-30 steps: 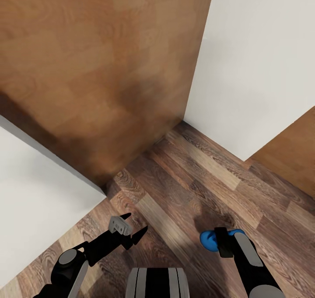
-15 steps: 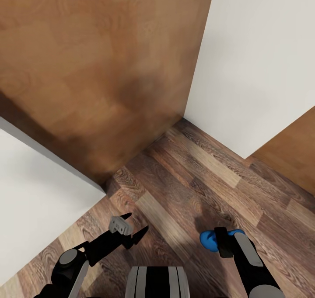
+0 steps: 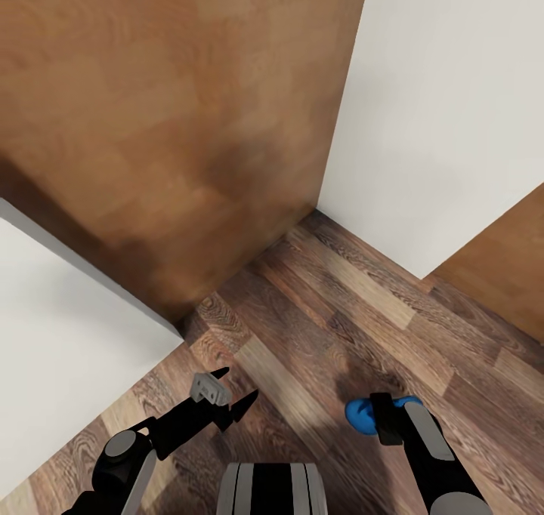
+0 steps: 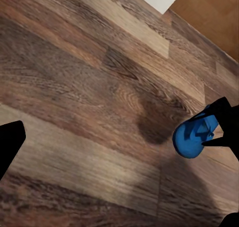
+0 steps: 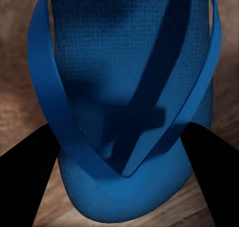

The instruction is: In the bedroom, move the book from the bed onto either nightstand, and place the two sandals side by side next to the bed.

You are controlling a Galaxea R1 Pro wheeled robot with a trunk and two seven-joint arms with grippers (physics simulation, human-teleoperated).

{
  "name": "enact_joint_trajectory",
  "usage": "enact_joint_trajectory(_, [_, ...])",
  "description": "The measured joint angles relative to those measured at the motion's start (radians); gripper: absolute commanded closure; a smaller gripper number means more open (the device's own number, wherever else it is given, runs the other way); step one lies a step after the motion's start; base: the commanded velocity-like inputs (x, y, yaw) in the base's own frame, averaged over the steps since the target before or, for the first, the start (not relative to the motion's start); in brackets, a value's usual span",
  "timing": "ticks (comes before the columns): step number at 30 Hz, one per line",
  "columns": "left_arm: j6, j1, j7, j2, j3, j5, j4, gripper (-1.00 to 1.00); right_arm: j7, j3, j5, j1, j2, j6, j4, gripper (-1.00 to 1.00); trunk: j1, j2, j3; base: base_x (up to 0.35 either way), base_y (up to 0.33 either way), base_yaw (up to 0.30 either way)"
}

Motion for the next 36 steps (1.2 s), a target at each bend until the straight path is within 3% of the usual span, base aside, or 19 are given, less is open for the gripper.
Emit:
enact_joint_trajectory(10, [0.000, 0.000, 0.000, -0.001, -0.002, -0.003, 0.000, -1.00, 0.000, 0.000, 0.000, 0.000, 0.000, 0.000, 0.000, 1.00, -0.004, 0.002, 0.039, 0.000, 0.000, 0.000])
enact_joint_trajectory(21, [0.001, 0.000, 0.002, -0.019, 0.000, -0.004, 0.000, -1.00, -0.002, 0.015, 0.015, -0.001, 0.001, 0.000, 0.006, 1.00, -0.009, 0.005, 0.081, 0.000, 0.000, 0.000])
enact_joint_trajectory(26, [0.001, 0.000, 0.002, -0.019, 0.000, -0.004, 0.000, -1.00, -0.006, 0.190, 0.078, 0.000, 0.001, 0.000, 0.005, 1.00, -0.012, 0.006, 0.101, 0.000, 0.000, 0.000])
enact_joint_trajectory(28, [0.001, 0.000, 0.002, -0.019, 0.000, -0.004, 0.000, -1.00, -0.006, 0.242, 0.089, 0.000, 0.002, 0.002, 0.006, 1.00, -0.013, 0.007, 0.108, 0.000, 0.000, 0.000])
enact_joint_trajectory(30, [0.001, 0.000, 0.002, -0.019, -0.001, -0.004, 0.001, -1.00, -0.007, 0.282, 0.098, 0.000, 0.001, 0.004, 0.006, 1.00, -0.013, 0.007, 0.116, 0.000, 0.000, 0.000])
enact_joint_trajectory(33, [0.001, 0.000, 0.002, -0.019, -0.001, -0.004, 0.002, -1.00, -0.009, 0.306, 0.107, 0.000, 0.000, 0.006, 0.002, 1.00, -0.015, 0.008, 0.128, 0.000, 0.000, 0.000])
enact_joint_trajectory(36, [0.001, 0.000, 0.002, -0.019, -0.001, -0.004, 0.003, -1.00, -0.010, 0.335, 0.155, 0.000, -0.004, 0.011, -0.002, 1.00, -0.016, 0.008, 0.139, 0.000, 0.000, 0.000])
